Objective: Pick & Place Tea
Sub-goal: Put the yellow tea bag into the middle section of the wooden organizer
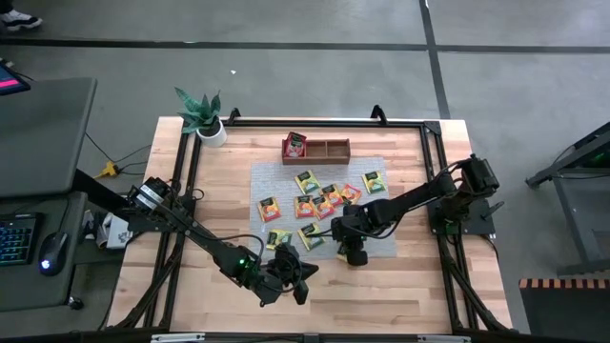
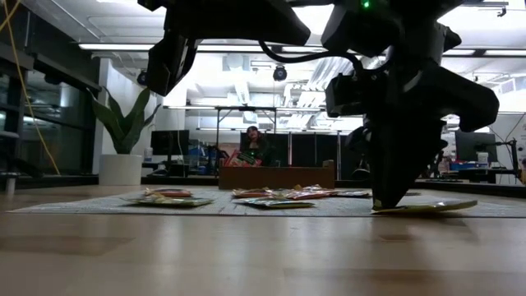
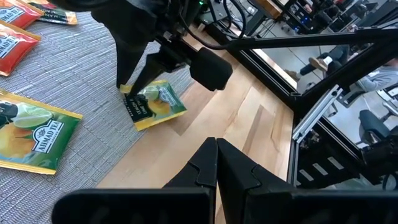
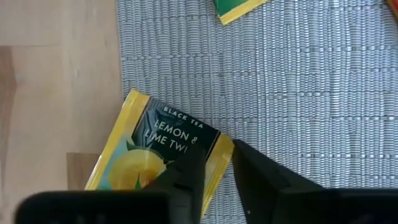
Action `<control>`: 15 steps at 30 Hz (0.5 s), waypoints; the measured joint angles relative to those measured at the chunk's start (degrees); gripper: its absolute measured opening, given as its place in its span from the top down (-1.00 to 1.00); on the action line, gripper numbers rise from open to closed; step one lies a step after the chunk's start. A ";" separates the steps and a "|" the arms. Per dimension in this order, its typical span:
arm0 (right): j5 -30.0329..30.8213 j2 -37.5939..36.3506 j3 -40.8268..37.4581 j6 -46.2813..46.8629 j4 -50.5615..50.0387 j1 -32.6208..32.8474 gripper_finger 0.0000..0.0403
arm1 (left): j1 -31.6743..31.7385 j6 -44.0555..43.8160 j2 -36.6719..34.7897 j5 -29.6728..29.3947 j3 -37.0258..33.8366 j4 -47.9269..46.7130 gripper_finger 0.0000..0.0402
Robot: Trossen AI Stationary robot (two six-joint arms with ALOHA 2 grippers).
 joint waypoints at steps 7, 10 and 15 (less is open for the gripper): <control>-2.99 0.35 -0.02 0.13 1.50 0.13 0.96 | 0.00 0.00 -0.02 0.05 0.00 -0.02 1.00; -2.97 0.32 -0.04 0.84 1.77 0.13 0.98 | 0.00 0.01 -0.02 0.09 0.00 -0.01 1.00; -1.63 -1.74 -0.18 1.46 1.54 0.20 0.99 | 0.00 0.02 -0.02 0.11 0.00 0.00 1.00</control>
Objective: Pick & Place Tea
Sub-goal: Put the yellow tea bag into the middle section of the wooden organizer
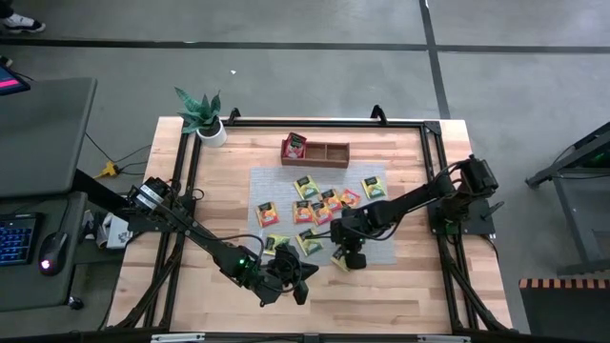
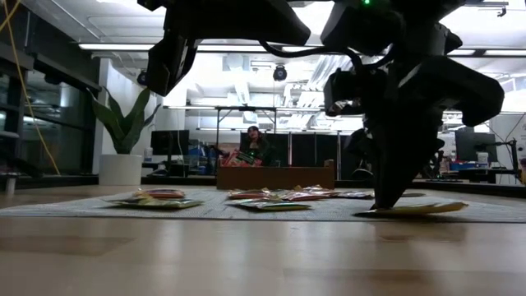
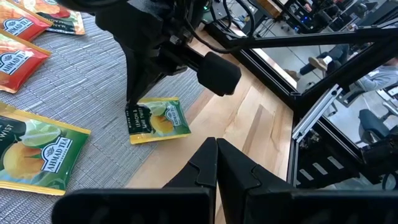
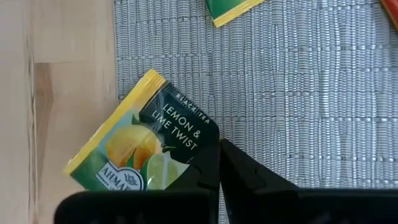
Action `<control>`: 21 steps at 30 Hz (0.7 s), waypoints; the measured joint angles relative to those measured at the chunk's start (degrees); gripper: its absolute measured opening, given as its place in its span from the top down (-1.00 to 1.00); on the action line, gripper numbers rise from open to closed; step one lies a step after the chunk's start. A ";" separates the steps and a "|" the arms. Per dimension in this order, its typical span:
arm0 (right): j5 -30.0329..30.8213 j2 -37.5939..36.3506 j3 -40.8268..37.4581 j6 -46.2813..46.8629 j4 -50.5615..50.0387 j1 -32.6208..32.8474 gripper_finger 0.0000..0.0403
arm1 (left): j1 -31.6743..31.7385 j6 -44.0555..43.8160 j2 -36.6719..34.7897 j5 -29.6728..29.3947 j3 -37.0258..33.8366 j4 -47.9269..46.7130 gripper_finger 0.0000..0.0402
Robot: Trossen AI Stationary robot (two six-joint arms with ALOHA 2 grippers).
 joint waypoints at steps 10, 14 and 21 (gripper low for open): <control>5.35 -8.67 -0.12 2.77 -1.84 0.00 1.00 | 0.00 -0.15 0.00 0.16 -0.02 0.04 1.00; 9.71 -13.07 -0.06 3.93 -1.54 0.00 1.00 | 0.02 -0.15 0.00 0.59 -0.02 0.08 1.00; 17.24 -20.79 -0.04 3.75 -0.70 -1.90 1.00 | 0.02 -0.15 0.00 0.59 -0.02 0.40 1.00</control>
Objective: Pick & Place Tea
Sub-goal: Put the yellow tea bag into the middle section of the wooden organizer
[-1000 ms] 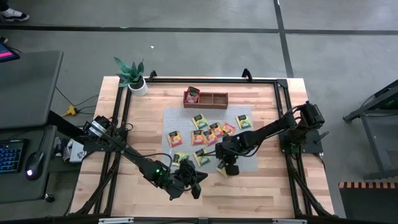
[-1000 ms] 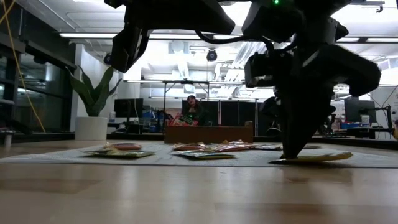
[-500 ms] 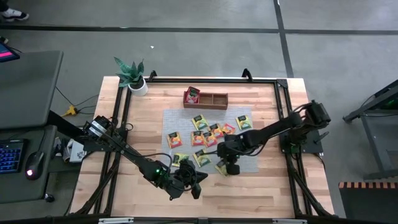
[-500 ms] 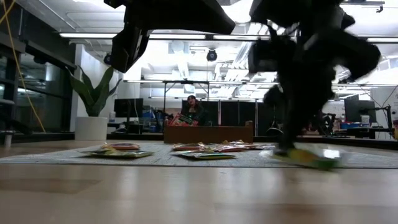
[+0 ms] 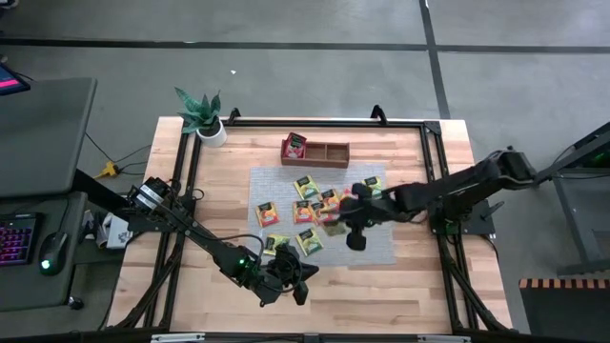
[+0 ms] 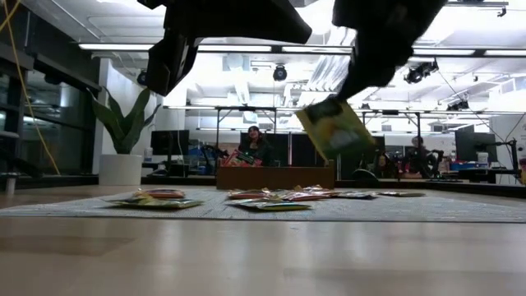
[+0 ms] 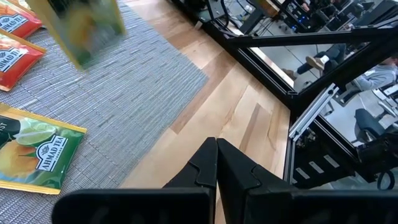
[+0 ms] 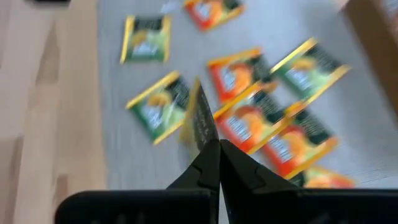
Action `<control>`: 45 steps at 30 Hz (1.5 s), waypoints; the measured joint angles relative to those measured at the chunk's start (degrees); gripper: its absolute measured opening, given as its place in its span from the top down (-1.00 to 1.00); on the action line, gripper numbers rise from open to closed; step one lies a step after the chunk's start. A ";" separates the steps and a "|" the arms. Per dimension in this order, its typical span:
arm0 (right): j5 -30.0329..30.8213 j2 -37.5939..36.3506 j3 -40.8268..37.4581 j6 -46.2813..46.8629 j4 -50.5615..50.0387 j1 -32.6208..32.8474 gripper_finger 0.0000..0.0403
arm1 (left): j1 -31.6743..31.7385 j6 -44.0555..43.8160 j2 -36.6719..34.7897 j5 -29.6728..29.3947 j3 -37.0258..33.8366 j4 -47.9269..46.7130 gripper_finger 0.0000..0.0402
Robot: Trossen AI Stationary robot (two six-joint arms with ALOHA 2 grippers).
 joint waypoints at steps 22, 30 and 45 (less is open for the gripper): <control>-13.85 -5.05 0.09 -19.83 16.10 -30.98 1.00 | 11.71 4.87 -0.02 4.52 0.00 -0.34 1.00; -24.24 -3.58 0.11 -24.41 18.66 -42.64 1.00 | 16.81 10.31 -4.93 2.21 0.06 -8.43 1.00; -29.31 5.80 0.11 -24.79 26.53 -45.20 1.00 | 24.47 21.69 -33.64 9.80 -23.17 -9.02 1.00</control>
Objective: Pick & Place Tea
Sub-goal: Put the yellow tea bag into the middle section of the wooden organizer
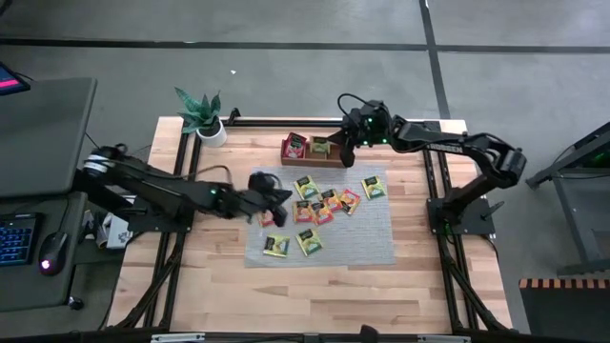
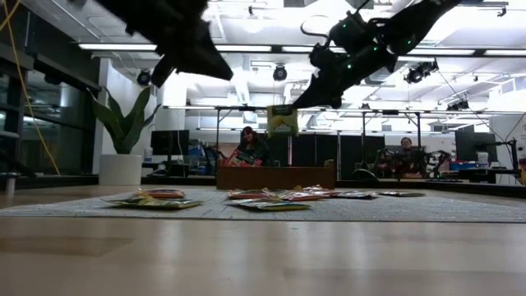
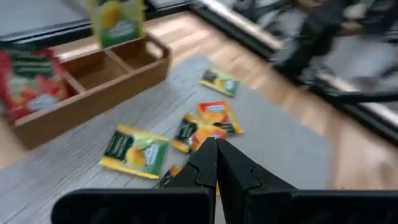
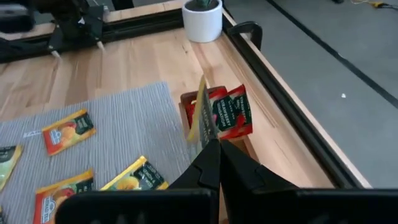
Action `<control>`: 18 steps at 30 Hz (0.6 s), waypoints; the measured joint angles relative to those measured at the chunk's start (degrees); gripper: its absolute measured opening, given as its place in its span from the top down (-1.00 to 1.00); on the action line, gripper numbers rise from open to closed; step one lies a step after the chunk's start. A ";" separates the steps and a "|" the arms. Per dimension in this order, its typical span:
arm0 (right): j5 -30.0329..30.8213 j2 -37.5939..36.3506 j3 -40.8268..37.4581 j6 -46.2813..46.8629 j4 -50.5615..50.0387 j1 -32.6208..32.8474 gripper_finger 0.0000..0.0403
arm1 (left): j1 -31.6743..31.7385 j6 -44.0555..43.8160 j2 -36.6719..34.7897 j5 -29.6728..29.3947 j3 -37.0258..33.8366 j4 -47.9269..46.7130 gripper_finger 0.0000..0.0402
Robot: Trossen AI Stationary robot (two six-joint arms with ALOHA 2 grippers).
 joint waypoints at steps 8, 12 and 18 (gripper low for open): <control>0.07 5.05 0.07 4.20 5.10 -0.22 1.00 | 10.86 19.53 -8.21 14.19 -20.25 32.47 1.00; 0.08 7.51 2.13 5.86 5.13 -0.66 1.00 | 14.68 25.87 -8.30 15.10 -23.70 38.26 1.00; 0.35 10.93 6.97 6.02 2.93 -1.67 1.00 | 21.75 28.09 -8.26 32.07 -23.91 38.67 1.00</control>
